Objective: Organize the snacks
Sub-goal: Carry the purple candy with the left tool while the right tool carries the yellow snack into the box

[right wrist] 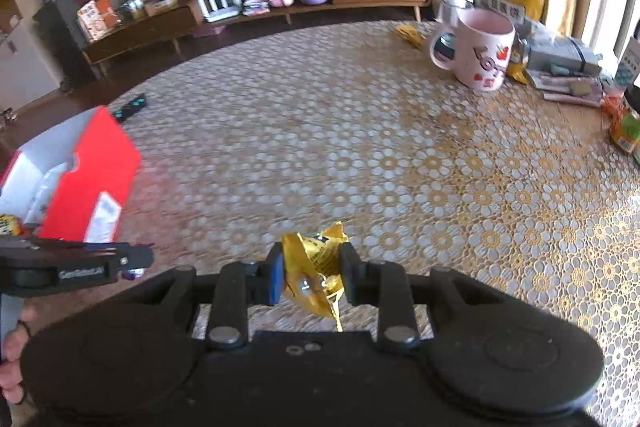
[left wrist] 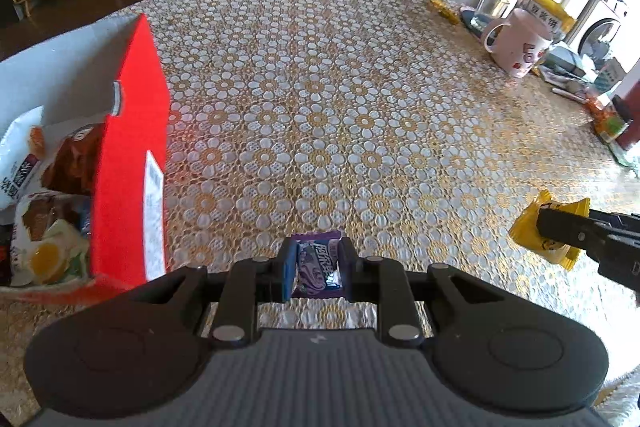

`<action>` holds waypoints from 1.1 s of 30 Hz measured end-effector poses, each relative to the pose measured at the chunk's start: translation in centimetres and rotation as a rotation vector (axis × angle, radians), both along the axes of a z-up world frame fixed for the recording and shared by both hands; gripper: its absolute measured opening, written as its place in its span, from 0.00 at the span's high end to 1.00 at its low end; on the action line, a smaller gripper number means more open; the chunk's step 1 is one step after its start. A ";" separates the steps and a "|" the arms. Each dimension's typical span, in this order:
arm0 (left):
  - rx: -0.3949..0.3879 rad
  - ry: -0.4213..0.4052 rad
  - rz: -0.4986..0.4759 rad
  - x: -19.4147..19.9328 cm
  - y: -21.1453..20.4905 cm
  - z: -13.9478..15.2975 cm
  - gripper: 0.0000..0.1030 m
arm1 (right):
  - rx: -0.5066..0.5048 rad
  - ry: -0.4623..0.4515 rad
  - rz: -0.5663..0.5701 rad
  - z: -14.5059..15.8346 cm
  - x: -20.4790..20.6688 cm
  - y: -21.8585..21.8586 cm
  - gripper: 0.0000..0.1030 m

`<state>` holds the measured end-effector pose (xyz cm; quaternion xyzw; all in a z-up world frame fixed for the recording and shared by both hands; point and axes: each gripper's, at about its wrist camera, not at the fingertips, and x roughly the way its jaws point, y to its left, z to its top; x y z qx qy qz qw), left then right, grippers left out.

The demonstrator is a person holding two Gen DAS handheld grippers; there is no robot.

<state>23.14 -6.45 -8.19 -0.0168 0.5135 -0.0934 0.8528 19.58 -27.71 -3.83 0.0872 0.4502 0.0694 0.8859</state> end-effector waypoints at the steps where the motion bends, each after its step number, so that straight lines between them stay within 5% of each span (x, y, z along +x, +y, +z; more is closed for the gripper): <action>1: -0.003 -0.004 -0.003 -0.4 0.3 0.4 0.79 | 0.004 -0.005 0.007 0.4 -0.4 0.4 0.74; 16: -0.027 -0.073 0.009 -5.8 5.6 5.1 0.79 | 0.026 -0.090 0.130 5.3 -4.7 8.0 0.74; 33: -0.026 -0.143 0.100 -7.9 15.0 8.6 0.79 | 0.018 -0.148 0.288 8.4 -5.0 19.2 0.74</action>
